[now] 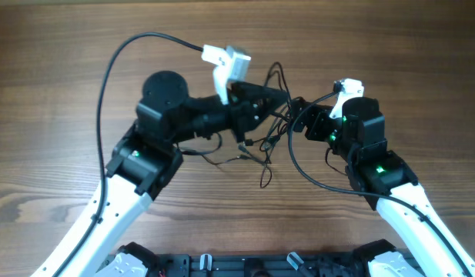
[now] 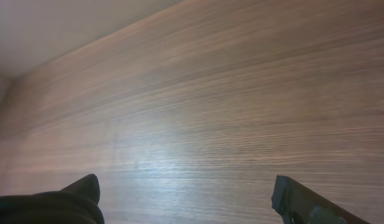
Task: Untangle cables
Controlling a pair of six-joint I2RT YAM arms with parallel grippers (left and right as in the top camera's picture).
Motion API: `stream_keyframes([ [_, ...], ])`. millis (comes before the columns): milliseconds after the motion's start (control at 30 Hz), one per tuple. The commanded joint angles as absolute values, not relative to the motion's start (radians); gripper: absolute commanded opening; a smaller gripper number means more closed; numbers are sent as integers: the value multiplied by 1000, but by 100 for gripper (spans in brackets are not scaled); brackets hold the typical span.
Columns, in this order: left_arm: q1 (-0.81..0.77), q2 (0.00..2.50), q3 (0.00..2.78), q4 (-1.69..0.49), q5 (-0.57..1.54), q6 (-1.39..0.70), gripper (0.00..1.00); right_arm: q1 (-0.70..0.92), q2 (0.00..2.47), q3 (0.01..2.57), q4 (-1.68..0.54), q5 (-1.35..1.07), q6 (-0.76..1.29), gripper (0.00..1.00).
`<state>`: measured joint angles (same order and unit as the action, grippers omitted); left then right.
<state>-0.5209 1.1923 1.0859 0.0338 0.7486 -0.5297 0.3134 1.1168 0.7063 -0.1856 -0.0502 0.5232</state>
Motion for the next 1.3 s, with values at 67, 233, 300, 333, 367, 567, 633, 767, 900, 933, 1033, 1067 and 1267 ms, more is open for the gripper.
stream_keyframes([
  [67, -411, 1065, 1100, 60, 796, -532, 4, 308, 1131, 699, -214, 91, 525, 91],
  [233, -325, 991, 1100, 39, 796, -528, 4, 308, 1131, 699, -234, 160, 525, 99],
  [300, -285, 965, 1100, 30, 796, -528, 4, 308, 1131, 699, -239, 177, 525, 100],
  [333, -270, 957, 1100, 30, 796, -528, 4, 308, 1131, 699, -241, 180, 525, 100],
  [367, -255, 951, 1100, 30, 796, -528, 4, 308, 1131, 699, -243, 180, 526, 100],
  [567, -194, 941, 1100, -11, 796, -528, 4, 308, 1131, 699, -244, 192, 525, 100],
  [633, -183, 942, 1100, -16, 796, -528, 4, 308, 1131, 699, -246, 207, 524, 100],
  [767, -148, 942, 1100, -16, 796, -528, 4, 308, 1131, 699, -288, 245, 524, 100],
  [900, -115, 941, 1100, -16, 796, -528, 4, 308, 1131, 699, -362, 302, 524, 100],
  [933, -105, 941, 1100, -16, 796, -528, 4, 308, 1131, 699, -379, 318, 524, 100],
  [1033, -80, 941, 1100, -16, 796, -528, 4, 308, 1131, 699, -427, 349, 525, 100],
  [1067, -70, 941, 1100, -16, 796, -528, 4, 308, 1131, 699, -441, 352, 527, 100],
  [1267, -12, 941, 1100, -57, 796, -529, 4, 308, 1131, 699, -487, 315, 600, 100],
])
